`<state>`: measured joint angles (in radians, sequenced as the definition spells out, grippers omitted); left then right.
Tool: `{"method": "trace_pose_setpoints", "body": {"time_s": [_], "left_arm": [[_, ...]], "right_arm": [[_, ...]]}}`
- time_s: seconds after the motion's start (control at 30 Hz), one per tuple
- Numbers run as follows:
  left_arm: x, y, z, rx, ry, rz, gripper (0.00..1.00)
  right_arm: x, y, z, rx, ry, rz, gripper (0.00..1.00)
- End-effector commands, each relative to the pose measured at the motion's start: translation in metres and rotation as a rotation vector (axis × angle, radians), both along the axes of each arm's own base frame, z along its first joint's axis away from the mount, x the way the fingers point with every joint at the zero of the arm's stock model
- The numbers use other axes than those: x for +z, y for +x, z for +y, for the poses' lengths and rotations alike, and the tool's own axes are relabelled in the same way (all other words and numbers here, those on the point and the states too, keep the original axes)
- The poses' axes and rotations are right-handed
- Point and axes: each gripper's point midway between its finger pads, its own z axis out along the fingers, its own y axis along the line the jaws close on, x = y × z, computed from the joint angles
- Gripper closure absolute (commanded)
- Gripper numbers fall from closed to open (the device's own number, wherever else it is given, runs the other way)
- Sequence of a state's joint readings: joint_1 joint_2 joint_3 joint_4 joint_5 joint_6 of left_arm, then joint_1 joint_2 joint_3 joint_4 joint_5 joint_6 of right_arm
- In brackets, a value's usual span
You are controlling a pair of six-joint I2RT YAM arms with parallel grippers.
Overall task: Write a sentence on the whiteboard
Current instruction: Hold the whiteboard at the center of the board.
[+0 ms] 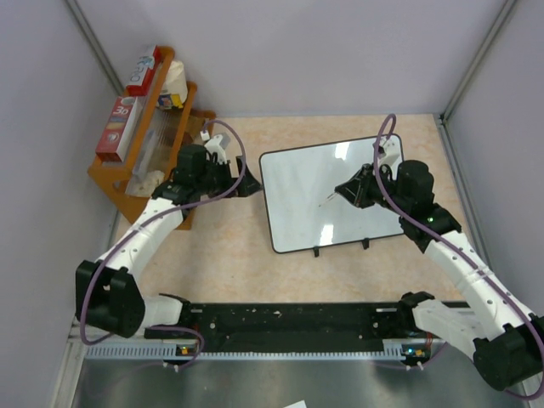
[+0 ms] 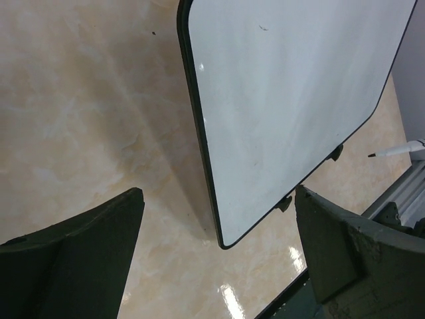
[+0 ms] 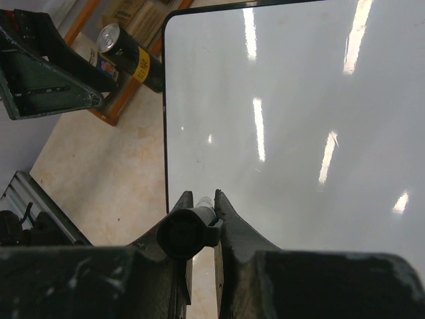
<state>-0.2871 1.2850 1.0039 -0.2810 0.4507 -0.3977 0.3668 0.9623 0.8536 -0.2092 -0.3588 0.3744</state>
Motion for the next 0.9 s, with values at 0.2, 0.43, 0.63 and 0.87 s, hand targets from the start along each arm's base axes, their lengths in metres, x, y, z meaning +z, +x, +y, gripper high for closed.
{"method": "trace_pose_setpoints", "body": {"time_s": [0.2, 0.43, 0.63, 0.87], "left_arm": [[0.014, 0.046, -0.002, -0.014, -0.03, -0.074, 0.01], [0.012, 0.065, -0.014, -0.207, -0.198, -0.138, 0.01], [0.002, 0.09, -0.029, -0.302, -0.253, -0.162, 0.04], [0.005, 0.098, -0.04, -0.376, -0.314, -0.194, 0.06]], "right_arm": [[0.025, -0.002, 0.0, 0.007, 0.009, -0.096, 1.0], [0.025, -0.003, -0.001, 0.003, 0.005, -0.098, 1.0], [0.027, -0.003, -0.003, -0.002, 0.003, -0.105, 1.0], [0.03, -0.004, -0.004, -0.006, -0.002, -0.115, 1.0]]}}
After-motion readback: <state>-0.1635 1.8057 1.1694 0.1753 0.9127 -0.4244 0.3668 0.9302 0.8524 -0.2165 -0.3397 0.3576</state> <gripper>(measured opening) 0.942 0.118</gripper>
